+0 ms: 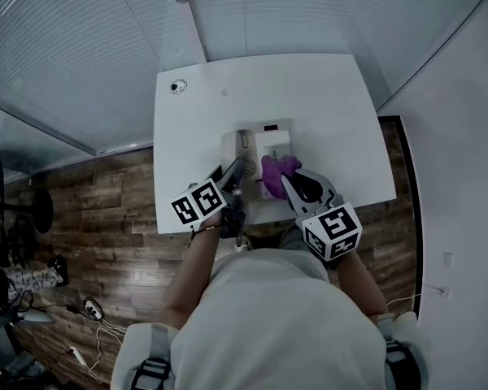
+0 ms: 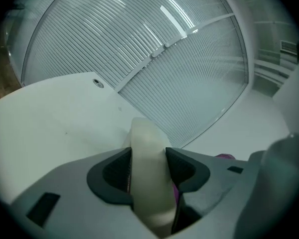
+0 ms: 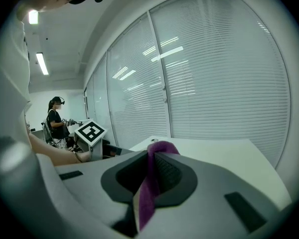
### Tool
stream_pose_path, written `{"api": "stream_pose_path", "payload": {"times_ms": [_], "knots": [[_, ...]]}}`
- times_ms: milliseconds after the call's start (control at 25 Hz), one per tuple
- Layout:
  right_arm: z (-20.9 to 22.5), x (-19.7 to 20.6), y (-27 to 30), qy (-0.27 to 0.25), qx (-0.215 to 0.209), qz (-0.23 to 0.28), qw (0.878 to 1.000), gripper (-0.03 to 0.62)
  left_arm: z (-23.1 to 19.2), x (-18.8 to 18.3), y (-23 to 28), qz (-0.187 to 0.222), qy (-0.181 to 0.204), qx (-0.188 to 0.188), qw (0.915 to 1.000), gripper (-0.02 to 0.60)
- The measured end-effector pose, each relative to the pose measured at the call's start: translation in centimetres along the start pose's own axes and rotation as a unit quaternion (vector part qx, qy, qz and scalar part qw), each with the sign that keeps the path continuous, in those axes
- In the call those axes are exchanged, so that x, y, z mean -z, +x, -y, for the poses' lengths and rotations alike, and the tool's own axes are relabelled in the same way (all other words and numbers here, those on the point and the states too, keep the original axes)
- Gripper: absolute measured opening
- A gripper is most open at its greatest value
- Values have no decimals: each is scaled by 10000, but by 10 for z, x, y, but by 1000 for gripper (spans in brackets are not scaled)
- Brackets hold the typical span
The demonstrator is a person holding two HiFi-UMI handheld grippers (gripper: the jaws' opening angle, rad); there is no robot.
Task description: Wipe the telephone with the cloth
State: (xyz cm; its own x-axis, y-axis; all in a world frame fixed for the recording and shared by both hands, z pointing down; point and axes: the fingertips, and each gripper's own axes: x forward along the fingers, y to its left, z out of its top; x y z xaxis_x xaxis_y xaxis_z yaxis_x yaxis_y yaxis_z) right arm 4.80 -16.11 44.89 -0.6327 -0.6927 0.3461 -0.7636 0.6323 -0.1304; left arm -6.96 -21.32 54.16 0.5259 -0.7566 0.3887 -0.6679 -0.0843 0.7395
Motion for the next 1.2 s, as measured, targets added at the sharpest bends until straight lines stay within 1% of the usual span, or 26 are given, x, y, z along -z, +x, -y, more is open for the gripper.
{"api": "stream_pose_path", "payload": {"times_ms": [280, 560, 680, 840, 1000, 1200], "knots": [[17, -1, -5, 79, 191, 26, 9998, 44, -1, 10, 15, -126, 265, -254, 9992, 219], [27, 3, -9, 170, 246, -22, 9996, 44, -2, 14, 29, -147, 618, -594, 9962, 219], [31, 5, -9, 201, 257, -40, 9995, 44, -4, 16, 35, -154, 789, -747, 9940, 219], [37, 8, -8, 244, 267, -50, 9993, 44, -5, 20, 41, -240, 1116, -941, 9890, 219], [39, 9, -7, 311, 242, -68, 9992, 44, -8, 28, 46, -340, 1168, -1100, 9865, 219], [43, 7, -8, 315, 241, -43, 9992, 44, -7, 30, 47, -269, 1394, -1315, 9811, 219]]}}
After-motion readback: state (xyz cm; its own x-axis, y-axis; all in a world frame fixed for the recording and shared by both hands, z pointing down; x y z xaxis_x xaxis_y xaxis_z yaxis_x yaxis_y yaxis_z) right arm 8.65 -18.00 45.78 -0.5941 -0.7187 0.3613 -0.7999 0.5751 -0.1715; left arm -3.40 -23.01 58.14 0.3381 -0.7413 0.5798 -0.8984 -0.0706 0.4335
